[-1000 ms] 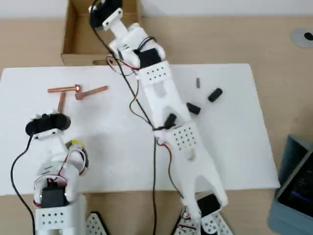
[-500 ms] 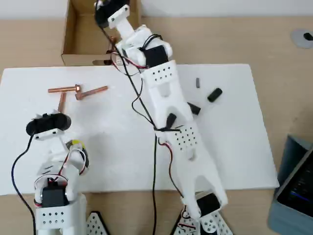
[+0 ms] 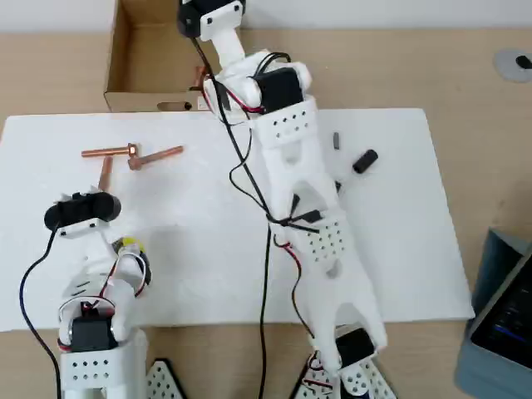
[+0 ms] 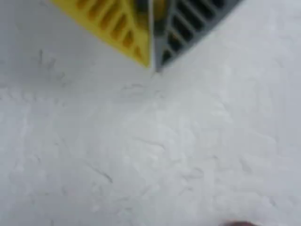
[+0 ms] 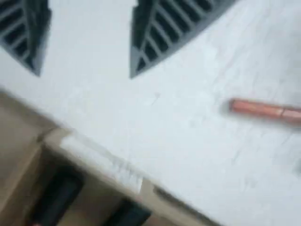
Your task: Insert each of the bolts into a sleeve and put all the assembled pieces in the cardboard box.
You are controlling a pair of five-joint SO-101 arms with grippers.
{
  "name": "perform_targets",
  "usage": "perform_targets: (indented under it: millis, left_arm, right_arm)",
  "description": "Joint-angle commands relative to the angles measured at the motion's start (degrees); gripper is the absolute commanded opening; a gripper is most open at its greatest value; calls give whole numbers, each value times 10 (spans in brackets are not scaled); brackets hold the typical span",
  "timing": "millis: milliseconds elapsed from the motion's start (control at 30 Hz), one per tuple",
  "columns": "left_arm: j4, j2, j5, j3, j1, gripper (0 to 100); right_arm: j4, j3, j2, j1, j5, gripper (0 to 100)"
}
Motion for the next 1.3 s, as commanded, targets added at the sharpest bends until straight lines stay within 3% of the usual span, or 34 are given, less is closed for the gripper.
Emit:
perform_targets:
  millis: [0,333,900,1267]
  left_arm:
    - [-4,-6,-3,-3,-4,2]
    - [-12,-6,-1,-2,-4,2]
    - [-12,-6,-2,-2,-4,2]
    - [-12,-6,-2,-2,-4,2]
  right_arm:
    - [40,-30,-71,21,-24,141]
    - [47,39,-158,45,-40,141]
    - [46,624,-538,114,-166,141]
    - [34,814,-557,110,-292,144]
